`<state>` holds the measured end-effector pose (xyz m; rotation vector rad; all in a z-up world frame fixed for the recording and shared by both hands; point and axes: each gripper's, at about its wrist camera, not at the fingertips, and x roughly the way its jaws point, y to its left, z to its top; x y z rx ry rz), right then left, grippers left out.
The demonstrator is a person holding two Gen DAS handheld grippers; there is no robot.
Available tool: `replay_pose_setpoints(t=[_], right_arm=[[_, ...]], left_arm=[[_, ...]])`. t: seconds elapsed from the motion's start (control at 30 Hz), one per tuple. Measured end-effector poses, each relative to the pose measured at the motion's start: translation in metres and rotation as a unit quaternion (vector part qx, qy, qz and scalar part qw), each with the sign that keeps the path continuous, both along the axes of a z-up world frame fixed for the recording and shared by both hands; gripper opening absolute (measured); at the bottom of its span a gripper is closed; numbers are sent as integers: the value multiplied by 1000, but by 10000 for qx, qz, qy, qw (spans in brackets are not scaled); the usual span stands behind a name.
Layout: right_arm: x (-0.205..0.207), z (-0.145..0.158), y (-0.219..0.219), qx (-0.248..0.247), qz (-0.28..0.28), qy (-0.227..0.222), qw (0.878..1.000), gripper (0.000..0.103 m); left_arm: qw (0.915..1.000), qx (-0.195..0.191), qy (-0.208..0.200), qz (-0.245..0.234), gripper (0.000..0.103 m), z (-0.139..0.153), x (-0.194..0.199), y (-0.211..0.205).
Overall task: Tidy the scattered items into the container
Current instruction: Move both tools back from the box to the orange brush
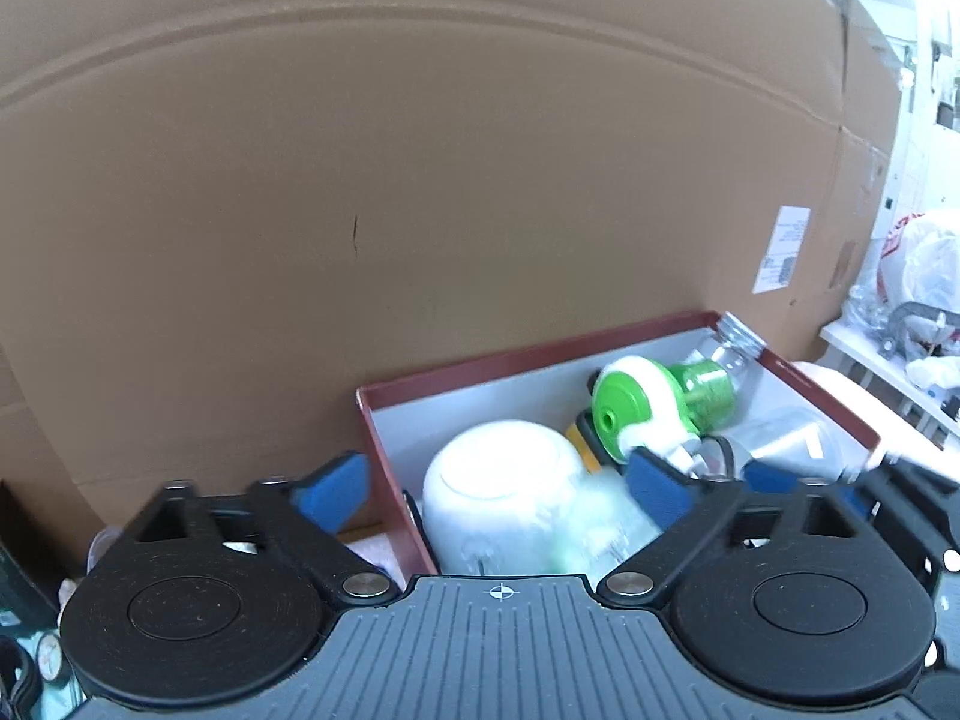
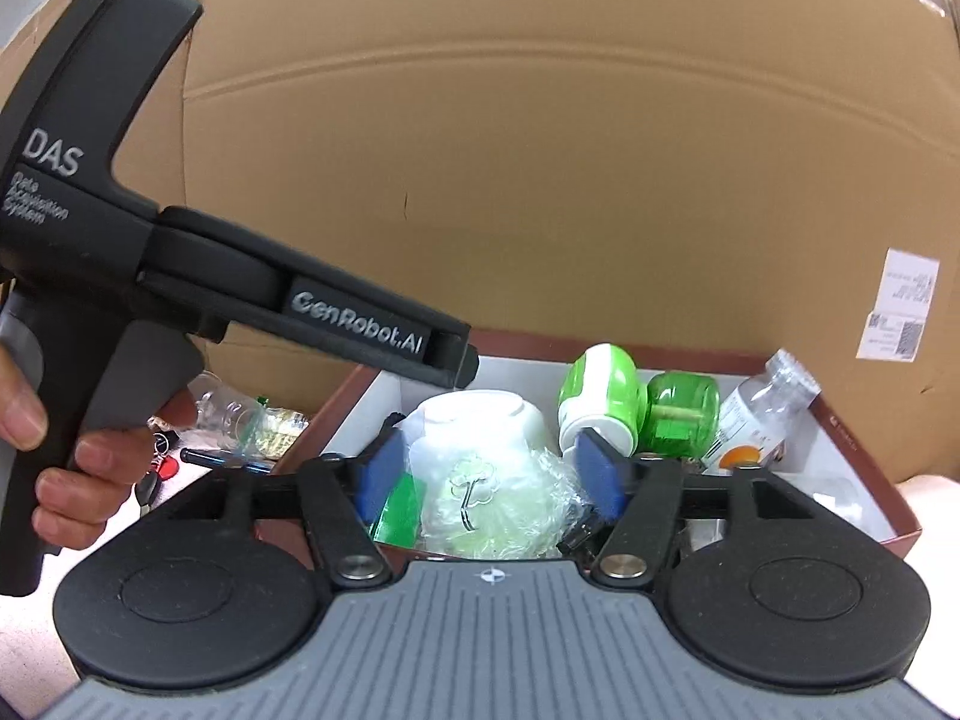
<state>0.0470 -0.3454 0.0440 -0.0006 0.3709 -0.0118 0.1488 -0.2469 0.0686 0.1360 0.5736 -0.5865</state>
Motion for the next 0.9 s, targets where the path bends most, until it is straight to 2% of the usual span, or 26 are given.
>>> replay_pose_setpoints(t=[0.17,0.33,0.67,0.9], right_arm=[[-9,3,8,-198,-40,-70,9998,102],[-20,3,16,-252,-12,45,9997,103],[-39,-7,46,-417,239,227,9986,103],[-58,-1,79,-486,613,135,9968,103]], left_arm=[[10000,10,67,-28,103,-3,-27,9],[9996,-116,-42,262,103,-15,-62,29],[9961,-489,479,558,103,-32,-83,67],[9934,-627,472,835,103,-32,-105,99]])
